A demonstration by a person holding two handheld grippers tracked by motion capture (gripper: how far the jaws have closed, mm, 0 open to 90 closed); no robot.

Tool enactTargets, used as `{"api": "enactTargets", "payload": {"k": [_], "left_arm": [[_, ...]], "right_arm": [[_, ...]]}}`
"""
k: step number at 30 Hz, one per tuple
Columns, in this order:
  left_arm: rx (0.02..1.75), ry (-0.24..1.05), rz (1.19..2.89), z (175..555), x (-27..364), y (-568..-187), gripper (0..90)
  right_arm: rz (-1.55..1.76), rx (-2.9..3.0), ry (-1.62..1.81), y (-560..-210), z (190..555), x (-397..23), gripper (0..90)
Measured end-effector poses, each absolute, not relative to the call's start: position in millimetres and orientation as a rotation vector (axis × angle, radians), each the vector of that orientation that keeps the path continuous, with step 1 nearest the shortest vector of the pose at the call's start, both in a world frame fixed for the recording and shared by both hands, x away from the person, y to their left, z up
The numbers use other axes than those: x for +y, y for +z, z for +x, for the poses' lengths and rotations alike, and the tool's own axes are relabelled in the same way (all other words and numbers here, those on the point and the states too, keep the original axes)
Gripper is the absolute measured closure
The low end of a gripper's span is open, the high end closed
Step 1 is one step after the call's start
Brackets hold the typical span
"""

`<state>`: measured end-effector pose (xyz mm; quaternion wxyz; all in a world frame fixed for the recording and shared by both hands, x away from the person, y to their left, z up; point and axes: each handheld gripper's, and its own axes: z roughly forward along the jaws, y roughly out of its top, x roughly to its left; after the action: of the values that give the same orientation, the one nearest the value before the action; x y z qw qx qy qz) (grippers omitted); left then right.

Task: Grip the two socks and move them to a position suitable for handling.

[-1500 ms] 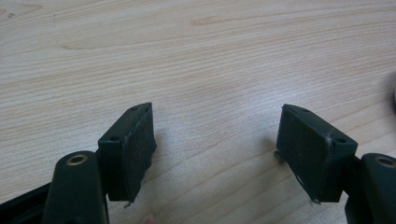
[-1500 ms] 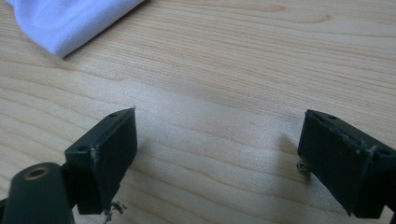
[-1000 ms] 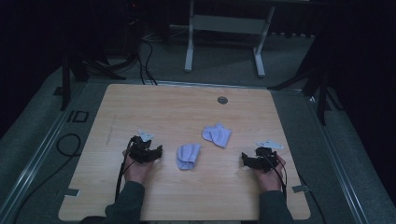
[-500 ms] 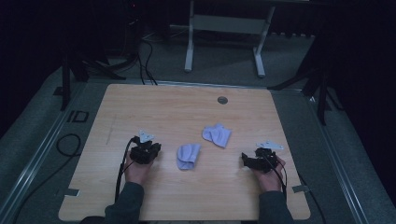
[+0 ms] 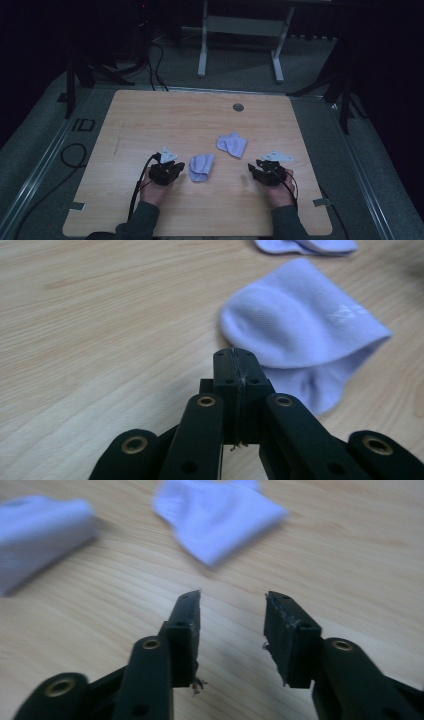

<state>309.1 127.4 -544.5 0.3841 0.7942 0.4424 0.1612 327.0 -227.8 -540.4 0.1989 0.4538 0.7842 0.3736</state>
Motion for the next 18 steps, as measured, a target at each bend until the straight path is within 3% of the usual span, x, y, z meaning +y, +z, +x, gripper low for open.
{"api": "enactTargets", "payload": {"k": [10, 15, 18], "left_arm": [[1.098, 0.389, 2.039, 298, 125, -543, 88.6], [1.072, 0.375, 2.067, 298, 118, -547, 89.1], [1.054, 0.364, 2.078, 298, 113, -549, 89.3]], "right_arm": [[1.011, 2.342, 1.12, -512, 332, -152, 60.7], [0.92, 2.395, 1.121, -504, 337, -118, 66.7], [0.887, 2.416, 1.113, -506, 341, -103, 74.8]]}}
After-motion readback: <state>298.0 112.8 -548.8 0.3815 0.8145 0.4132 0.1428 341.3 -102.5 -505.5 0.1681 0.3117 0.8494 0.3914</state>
